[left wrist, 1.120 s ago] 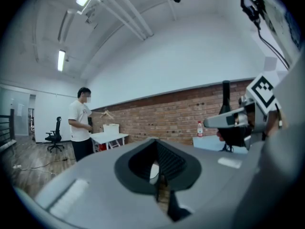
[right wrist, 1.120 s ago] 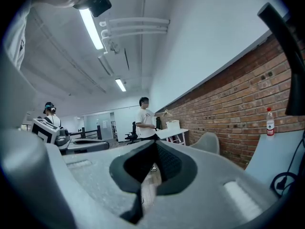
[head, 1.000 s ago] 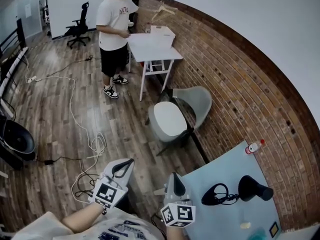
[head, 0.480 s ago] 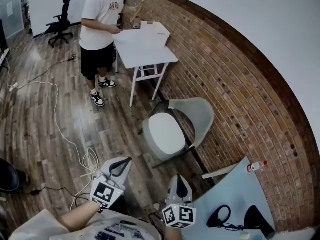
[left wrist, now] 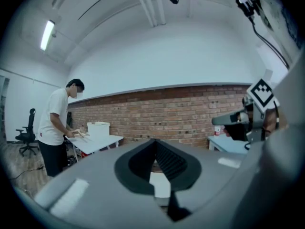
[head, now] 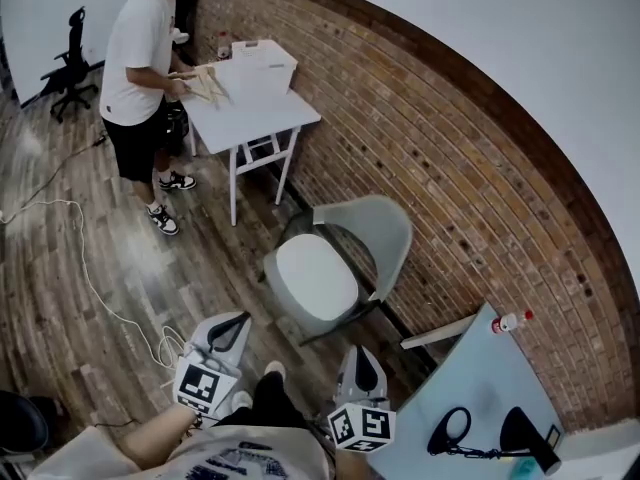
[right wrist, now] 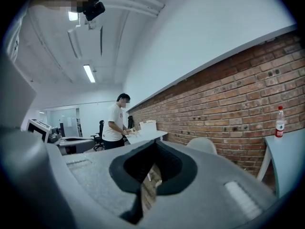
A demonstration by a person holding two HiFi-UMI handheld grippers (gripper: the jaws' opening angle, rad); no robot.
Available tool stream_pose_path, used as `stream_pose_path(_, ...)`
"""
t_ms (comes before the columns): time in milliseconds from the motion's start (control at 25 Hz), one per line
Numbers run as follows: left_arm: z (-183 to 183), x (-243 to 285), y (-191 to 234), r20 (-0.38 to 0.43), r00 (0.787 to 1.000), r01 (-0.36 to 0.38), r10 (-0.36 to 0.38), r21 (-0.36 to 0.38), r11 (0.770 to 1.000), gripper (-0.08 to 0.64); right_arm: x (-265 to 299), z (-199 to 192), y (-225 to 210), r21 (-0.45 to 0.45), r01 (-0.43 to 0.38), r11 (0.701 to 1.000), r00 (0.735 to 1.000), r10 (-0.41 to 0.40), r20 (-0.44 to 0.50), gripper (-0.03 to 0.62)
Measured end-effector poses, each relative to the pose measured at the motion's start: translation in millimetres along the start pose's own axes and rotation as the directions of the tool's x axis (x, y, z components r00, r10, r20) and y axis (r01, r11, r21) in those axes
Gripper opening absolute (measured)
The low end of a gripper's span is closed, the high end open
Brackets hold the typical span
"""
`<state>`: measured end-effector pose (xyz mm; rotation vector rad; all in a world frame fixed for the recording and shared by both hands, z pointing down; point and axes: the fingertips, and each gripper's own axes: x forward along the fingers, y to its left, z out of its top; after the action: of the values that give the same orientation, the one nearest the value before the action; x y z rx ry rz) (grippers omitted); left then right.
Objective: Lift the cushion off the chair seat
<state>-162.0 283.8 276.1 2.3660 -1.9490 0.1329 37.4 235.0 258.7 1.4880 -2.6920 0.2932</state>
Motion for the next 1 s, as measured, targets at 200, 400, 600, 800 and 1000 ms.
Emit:
stream_pose_path(200,-10,49,17,-0.034,0.999,0.040,-0.040,0.016,0.999,-0.009,43,-11,-19,0.033,0.032,0.999,0.999,-0.032,-0.008,-0.003)
stream_pose_path(400,-24,129,25,-0.081,0.991,0.115,-0.108,0.087,0.989,-0.009,99,-21,-59,0.052,0.080,0.995,0.997,-0.080,-0.009,-0.003)
stream_pose_path(600,-31,227,26,-0.137,0.976,0.183,-0.171,0.084,0.980,-0.009,163,-33,-112,0.088,0.133,0.987,0.990,-0.129,-0.053,-0.003)
stream_pose_path(800,-50,305,27,-0.201,0.955,0.237,-0.217,0.080,0.968,-0.009,220,-49,-158,0.126,0.165,0.978,0.982,-0.151,-0.112,-0.003)
stream_pose_path(1000,-85,361,31,-0.256,0.941,0.255,-0.221,0.108,0.961,-0.009,264,-74,-199,0.133,0.163,0.977,0.975,-0.140,-0.172,-0.003)
